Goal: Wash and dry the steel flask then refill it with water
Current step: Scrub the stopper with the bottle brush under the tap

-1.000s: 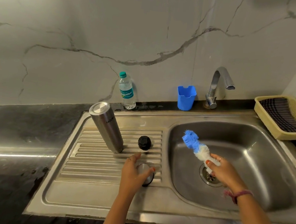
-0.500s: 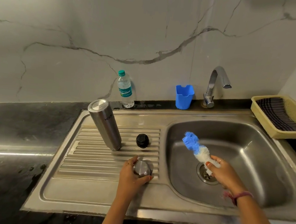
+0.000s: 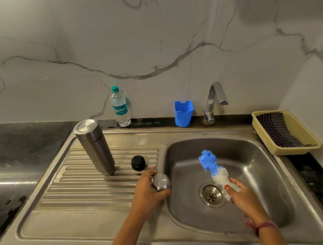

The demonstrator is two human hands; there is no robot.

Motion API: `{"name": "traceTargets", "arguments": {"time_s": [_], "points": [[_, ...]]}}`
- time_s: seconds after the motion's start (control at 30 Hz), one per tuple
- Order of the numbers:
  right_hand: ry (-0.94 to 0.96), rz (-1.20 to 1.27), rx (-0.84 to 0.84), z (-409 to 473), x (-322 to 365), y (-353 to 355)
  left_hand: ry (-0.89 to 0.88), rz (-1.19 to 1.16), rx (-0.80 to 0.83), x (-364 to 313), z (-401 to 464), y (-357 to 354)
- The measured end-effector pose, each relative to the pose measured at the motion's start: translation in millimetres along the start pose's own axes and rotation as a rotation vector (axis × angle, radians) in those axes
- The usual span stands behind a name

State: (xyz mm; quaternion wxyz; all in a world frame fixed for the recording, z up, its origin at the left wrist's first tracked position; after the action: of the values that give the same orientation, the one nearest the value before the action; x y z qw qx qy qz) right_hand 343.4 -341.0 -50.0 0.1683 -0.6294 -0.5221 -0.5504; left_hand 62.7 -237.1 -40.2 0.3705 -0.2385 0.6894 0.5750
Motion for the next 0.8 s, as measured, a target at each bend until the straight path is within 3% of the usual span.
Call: {"name": "traceTargets", "arguments": {"time_s": [0.4,0.8], "points": [[0.029,0.014,-0.058,25.5,-4.8,60.6,-0.123,0.121,0.173,-88.5,53.0,-67.9],[0.110,0.108,-0.113,47.4,-9.8,88.2,-0.218,0.491,0.356,-178.7,157.4,-114.6]]}}
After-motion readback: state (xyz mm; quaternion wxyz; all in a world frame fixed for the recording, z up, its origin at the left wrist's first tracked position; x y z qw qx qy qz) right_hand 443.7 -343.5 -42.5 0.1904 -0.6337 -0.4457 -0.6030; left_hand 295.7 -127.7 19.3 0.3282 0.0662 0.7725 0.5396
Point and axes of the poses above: each hand's wrist, its own z-axis towards the middle knuckle, its own y-axis out of the back of the hand, x = y × z, the point moved 3 cm from there along z, towards the middle knuckle, and after that the axes turned 7 degrees about z, right-handed, at the moved point
